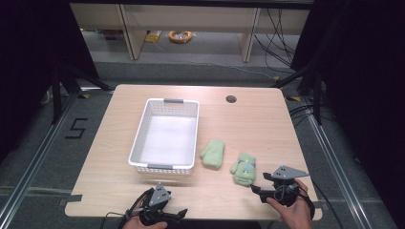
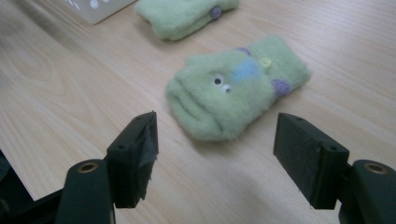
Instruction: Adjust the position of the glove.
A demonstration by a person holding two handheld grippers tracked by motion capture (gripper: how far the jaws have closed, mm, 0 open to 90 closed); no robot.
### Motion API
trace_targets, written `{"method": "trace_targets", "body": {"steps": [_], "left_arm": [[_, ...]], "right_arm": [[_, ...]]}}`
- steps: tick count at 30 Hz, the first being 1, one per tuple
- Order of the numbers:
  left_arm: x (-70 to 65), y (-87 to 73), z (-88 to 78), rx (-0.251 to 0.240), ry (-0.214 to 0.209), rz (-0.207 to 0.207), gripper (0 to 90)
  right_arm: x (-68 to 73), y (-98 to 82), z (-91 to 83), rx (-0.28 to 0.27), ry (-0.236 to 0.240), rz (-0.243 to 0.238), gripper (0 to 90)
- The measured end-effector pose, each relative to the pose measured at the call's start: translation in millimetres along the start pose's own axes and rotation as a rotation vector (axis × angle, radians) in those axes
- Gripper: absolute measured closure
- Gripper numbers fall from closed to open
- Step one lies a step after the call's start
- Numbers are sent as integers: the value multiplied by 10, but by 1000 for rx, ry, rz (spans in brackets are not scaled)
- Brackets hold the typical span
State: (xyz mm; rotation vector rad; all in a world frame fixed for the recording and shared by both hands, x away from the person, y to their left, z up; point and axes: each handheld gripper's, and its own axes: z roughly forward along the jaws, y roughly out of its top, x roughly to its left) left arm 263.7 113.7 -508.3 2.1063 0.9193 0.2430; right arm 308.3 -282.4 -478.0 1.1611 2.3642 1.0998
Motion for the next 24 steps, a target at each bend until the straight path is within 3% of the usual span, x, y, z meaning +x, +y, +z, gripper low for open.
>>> {"method": "trace_targets", "body": {"steps": [7, 8, 9, 10, 11, 12, 15, 16, 18, 19, 20, 21, 22, 24], "left_arm": [[-3, -1, 6, 0, 6, -3, 171], [-6, -2, 7, -4, 4, -8, 171], [-1, -1, 2, 2, -1, -1, 171], [-3, -2, 5, -4, 1, -8, 171], [0, -1, 4, -4, 1, -8, 171], [-7, -2, 8, -1, -3, -31, 171], [-9, -2, 11, 0, -7, -37, 171], [-17, -8, 22, -15, 5, -39, 171], [-17, -8, 22, -16, 5, -41, 171], [-17, -7, 20, -18, 6, -41, 172], [10, -2, 11, -5, 19, -7, 172], [-4, -3, 16, -19, 9, -24, 172], [17, 0, 5, -1, 17, -7, 172], [12, -1, 8, -9, 15, -15, 172]], "right_arm": [[9, 16, -1, -1, 19, -7, 375], [-3, 27, 0, -9, 25, -29, 387], [27, 34, -6, -4, 32, 5, 397], [8, 68, -3, -16, 32, -36, 410], [8, 68, -3, -16, 32, -36, 410], [5, 113, -8, -14, 48, -46, 429], [30, 160, -19, -20, 51, -25, 442], [9, 191, -23, -34, 44, -55, 451], [42, 239, -26, -32, 62, -31, 470], [38, 269, -23, -32, 65, -47, 470], [37, 298, -8, -44, 54, -59, 475], [32, 335, 1, -39, 56, -68, 482], [23, 420, 42, -42, 52, -89, 483], [36, 463, 65, -33, 58, -76, 487]]}}
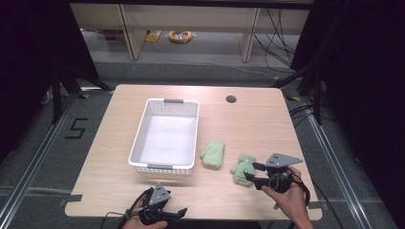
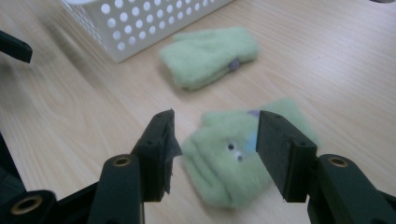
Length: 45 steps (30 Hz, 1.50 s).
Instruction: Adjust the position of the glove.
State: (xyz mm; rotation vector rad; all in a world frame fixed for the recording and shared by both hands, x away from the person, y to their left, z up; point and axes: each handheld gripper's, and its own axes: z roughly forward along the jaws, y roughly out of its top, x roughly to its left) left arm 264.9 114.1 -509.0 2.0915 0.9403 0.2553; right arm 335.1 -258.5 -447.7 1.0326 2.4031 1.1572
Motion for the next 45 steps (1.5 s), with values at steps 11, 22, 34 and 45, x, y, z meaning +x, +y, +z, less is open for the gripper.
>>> {"method": "trace_targets", "body": {"steps": [11, 22, 34, 45], "left_arm": [[-4, 0, -3, -6, -7, -6, 172], [-1, -3, -9, -6, -9, -1, 172], [-8, -2, -19, -12, -16, -12, 172], [3, -4, -31, 2, -2, 5, 172]], "right_arm": [[2, 411, 381, 59, 26, -57, 514], [3, 734, 866, 109, 52, -61, 550], [-94, 781, 1319, 184, 22, -36, 604], [-129, 741, 1538, 227, 43, -47, 627]]}}
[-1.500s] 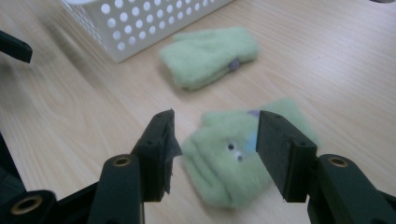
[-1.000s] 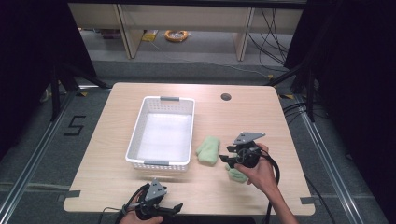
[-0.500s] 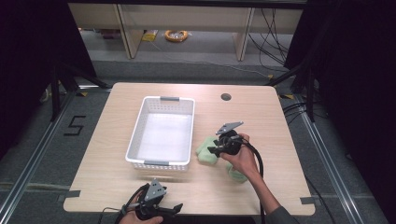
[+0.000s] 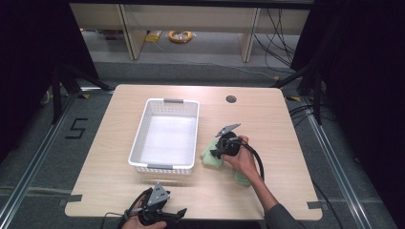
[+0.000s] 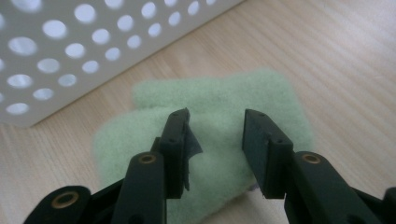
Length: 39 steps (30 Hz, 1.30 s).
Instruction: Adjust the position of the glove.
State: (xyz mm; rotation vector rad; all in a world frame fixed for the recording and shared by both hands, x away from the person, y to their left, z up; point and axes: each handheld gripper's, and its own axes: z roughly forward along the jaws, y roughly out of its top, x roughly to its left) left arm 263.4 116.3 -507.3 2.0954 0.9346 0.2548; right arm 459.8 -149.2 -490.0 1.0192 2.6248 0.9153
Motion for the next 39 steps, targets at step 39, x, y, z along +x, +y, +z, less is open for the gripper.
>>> {"method": "trace_targets", "body": {"steps": [39], "left_arm": [[-10, -4, -24, -26, -15, -32, 177]], "right_arm": [[502, -324, -768, -166, 105, -19, 872]]}}
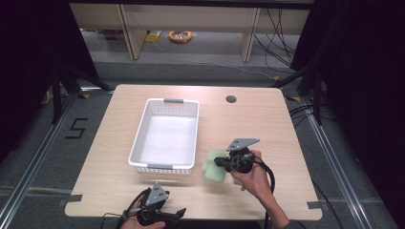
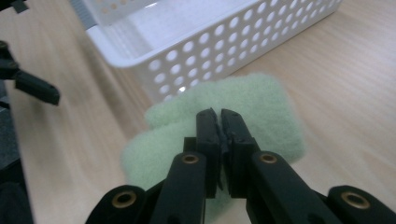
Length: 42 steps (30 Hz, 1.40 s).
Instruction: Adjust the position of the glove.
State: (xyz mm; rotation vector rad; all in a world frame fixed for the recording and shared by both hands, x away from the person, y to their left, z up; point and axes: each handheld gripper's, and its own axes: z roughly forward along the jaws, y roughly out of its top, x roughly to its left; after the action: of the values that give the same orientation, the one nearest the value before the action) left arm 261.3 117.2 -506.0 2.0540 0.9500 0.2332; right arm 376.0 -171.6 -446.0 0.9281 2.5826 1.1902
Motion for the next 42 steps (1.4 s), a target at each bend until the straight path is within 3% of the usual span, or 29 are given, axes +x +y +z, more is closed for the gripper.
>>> {"method": "trace_targets", "body": {"steps": [6, 8, 12, 13, 16, 17, 18, 19, 24, 25, 26, 28, 29, 30, 31, 32, 33, 34, 35, 36, 38, 39, 40, 42], "left_arm": [[5, 0, 5, 7, 2, 8, 177], [4, -1, 7, 6, 4, 9, 177], [9, 2, 1, 14, 4, 21, 179], [-7, -3, 9, 8, 0, -8, 179], [-4, 4, 3, 13, -2, 21, 179], [-3, 5, 1, 21, -4, 31, 179], [-26, -1, 17, 8, -1, 4, 179], [-19, 2, 18, 10, 0, 27, 179], [-75, 5, 38, 8, -20, 35, 197], [-89, 12, 37, 6, -28, 39, 205], [-116, 21, 38, -5, -38, 48, 216], [-134, 22, 56, -29, -24, 55, 222], [-134, 41, 43, -20, -53, 71, 236], [-163, 55, 46, -25, -72, 86, 261], [-163, 55, 46, -25, -72, 86, 265], [-214, 48, 73, -49, -77, 45, 265], [-239, 53, 88, -56, -81, 54, 276], [-240, 67, 84, -30, -81, 89, 292], [-276, 74, 101, -48, -94, 88, 292], [-282, 84, 115, -42, -87, 125, 308], [-348, 89, 169, -53, -91, 111, 320], [-349, 102, 186, -34, -82, 153, 325], [-395, 101, 226, -53, -98, 130, 344], [-453, 127, 313, -38, -90, 187, 347]], "right_arm": [[264, -257, -102, -8, 22, 39, 872], [283, -291, -102, -12, 23, 29, 872], [387, -405, -105, -4, 41, 52, 871], [405, -431, -96, -1, 39, 50, 871], [435, -499, -27, 19, 44, 69, 869], [433, -508, -3, 30, 45, 74, 869], [433, -508, -3, 30, 45, 74, 869], [441, -519, 23, 34, 49, 93, 868], [441, -567, 115, 75, 47, 105, 840], [442, -581, 143, 54, 41, 110, 811], [433, -581, 139, 80, 44, 107, 782], [432, -583, 150, 55, 48, 106, 745], [431, -560, 113, 81, 41, 97, 713], [416, -519, 55, 59, 28, 95, 671], [416, -519, 55, 59, 28, 95, 671], [399, -492, 9, 53, 20, 90, 670], [363, -470, -27, 34, 9, 74, 670], [298, -438, -80, 21, -8, 54, 670], [298, -438, -80, 21, -8, 54, 670], [236, -419, -103, 36, -23, 64, 676], [186, -411, -95, 39, -31, 40, 681], [157, -411, -71, 30, -39, 28, 682], [131, -397, -23, 43, -36, 31, 694], [113, -381, 23, 62, -23, 8, 704]]}}
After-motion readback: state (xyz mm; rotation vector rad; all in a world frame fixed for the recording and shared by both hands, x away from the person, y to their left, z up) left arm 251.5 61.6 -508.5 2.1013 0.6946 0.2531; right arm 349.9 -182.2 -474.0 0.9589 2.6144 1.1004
